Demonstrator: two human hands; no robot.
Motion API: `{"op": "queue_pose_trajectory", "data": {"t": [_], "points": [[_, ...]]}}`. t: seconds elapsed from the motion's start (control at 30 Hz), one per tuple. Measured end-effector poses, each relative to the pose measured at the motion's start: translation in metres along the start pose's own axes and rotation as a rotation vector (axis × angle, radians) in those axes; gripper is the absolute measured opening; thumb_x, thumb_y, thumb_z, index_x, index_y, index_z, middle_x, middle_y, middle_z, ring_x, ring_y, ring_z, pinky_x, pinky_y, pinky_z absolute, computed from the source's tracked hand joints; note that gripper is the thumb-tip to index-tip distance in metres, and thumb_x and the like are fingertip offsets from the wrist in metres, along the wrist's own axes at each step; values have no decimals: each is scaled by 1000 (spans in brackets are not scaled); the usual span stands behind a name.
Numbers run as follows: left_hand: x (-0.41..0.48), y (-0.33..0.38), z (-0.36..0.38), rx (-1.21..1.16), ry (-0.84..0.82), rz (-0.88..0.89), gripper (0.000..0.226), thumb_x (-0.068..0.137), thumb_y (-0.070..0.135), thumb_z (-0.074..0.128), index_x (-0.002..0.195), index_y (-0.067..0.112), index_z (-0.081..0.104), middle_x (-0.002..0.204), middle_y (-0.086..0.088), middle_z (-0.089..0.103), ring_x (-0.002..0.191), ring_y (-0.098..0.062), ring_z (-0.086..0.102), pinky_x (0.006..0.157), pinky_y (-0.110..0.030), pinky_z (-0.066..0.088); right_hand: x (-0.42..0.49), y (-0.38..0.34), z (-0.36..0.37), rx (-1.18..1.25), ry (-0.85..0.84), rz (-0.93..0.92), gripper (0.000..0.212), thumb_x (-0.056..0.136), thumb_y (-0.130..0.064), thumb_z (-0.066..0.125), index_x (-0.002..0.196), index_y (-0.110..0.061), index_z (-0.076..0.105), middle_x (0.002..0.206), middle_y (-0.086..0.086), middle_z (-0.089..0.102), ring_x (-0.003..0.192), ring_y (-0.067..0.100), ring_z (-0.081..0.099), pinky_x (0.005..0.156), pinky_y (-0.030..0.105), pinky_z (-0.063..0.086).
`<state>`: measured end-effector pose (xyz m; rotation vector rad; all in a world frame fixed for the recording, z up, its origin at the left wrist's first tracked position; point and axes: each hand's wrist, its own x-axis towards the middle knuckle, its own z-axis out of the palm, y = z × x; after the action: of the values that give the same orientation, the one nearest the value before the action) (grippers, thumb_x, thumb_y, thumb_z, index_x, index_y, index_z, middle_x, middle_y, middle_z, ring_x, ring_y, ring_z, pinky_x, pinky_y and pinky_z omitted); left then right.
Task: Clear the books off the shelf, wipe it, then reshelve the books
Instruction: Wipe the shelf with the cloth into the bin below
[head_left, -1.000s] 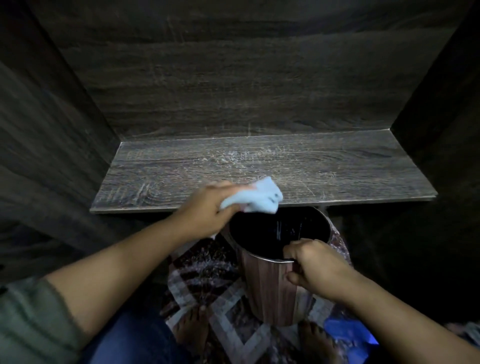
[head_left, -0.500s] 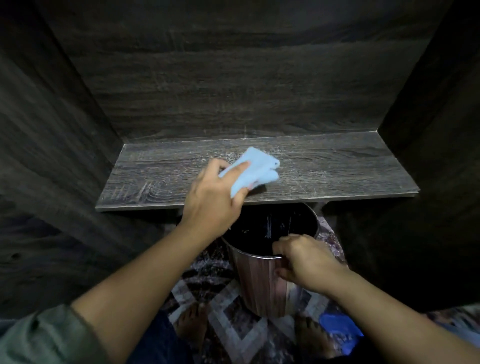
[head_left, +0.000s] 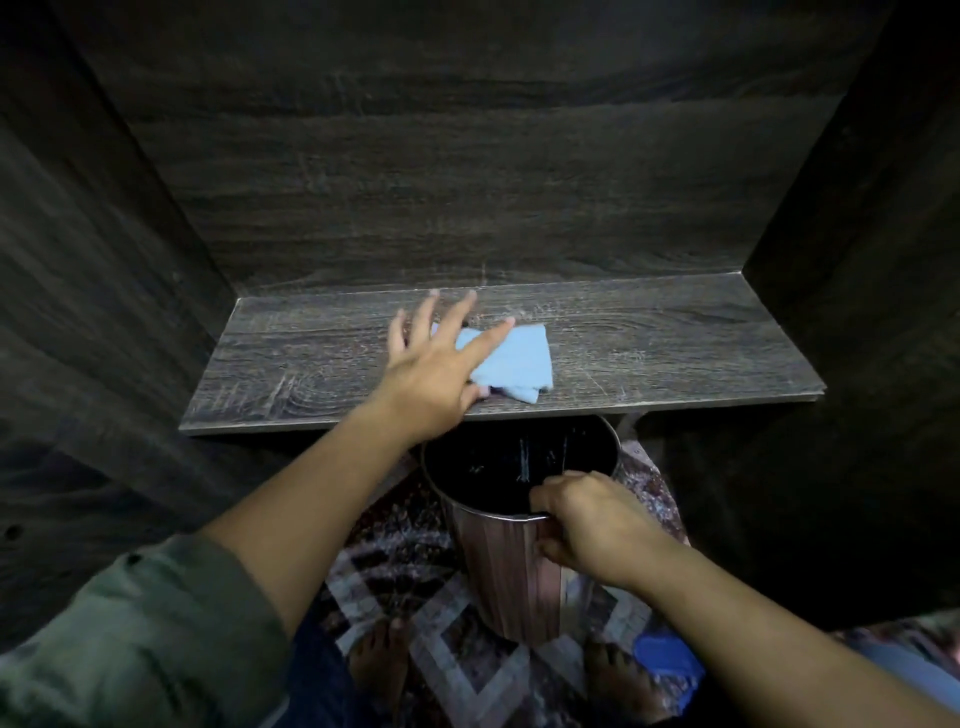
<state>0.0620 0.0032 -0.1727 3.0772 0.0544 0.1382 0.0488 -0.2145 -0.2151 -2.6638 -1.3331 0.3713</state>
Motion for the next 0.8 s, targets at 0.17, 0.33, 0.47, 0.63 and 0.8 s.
{"op": "queue_pose_trajectory", "data": {"t": [0.17, 0.33, 0.47, 0.63, 0.8], "points": [[-81, 44, -5, 92, -166, -44, 75, 78, 20, 64, 142, 28, 26, 144, -4, 19, 135, -26, 21, 107, -42, 24, 6, 3, -1, 42, 63, -31, 26, 79, -31, 64, 101, -18, 62, 105, 3, 63, 106, 25, 56, 84, 33, 42], [-122, 42, 17, -114, -139, 21, 71, 57, 31, 87, 121, 27, 58, 120, 4, 51, 116, -19, 53, 100, -36, 42, 10, 2, -5, 73, 50, -62, 22, 74, -28, 68, 91, -17, 61, 99, 4, 64, 100, 27, 58, 81, 33, 42], [-109, 26, 35, -153, -58, 98, 55, 46, 27, 92, 94, 20, 66, 87, 3, 60, 82, -22, 63, 85, -36, 52, 13, 0, -3, 109, 48, -68, 23, 73, -28, 71, 90, -17, 60, 98, 4, 63, 99, 26, 58, 79, 33, 43], [-104, 21, 46, -174, -116, 104, 39, 56, 19, 87, 85, 17, 61, 79, 1, 59, 76, -22, 58, 66, -31, 48, 21, -1, 0, 126, 34, -74, 25, 71, -28, 75, 90, -16, 62, 95, 4, 64, 95, 25, 59, 78, 33, 43], [-102, 24, 45, -172, -131, 122, 24, 78, 13, 69, 100, 14, 59, 98, -4, 60, 98, -25, 54, 81, -34, 42, 25, 3, -24, 301, -110, -1, 10, 75, -24, 71, 84, -20, 68, 87, -6, 66, 85, 11, 60, 80, 25, 46]]}}
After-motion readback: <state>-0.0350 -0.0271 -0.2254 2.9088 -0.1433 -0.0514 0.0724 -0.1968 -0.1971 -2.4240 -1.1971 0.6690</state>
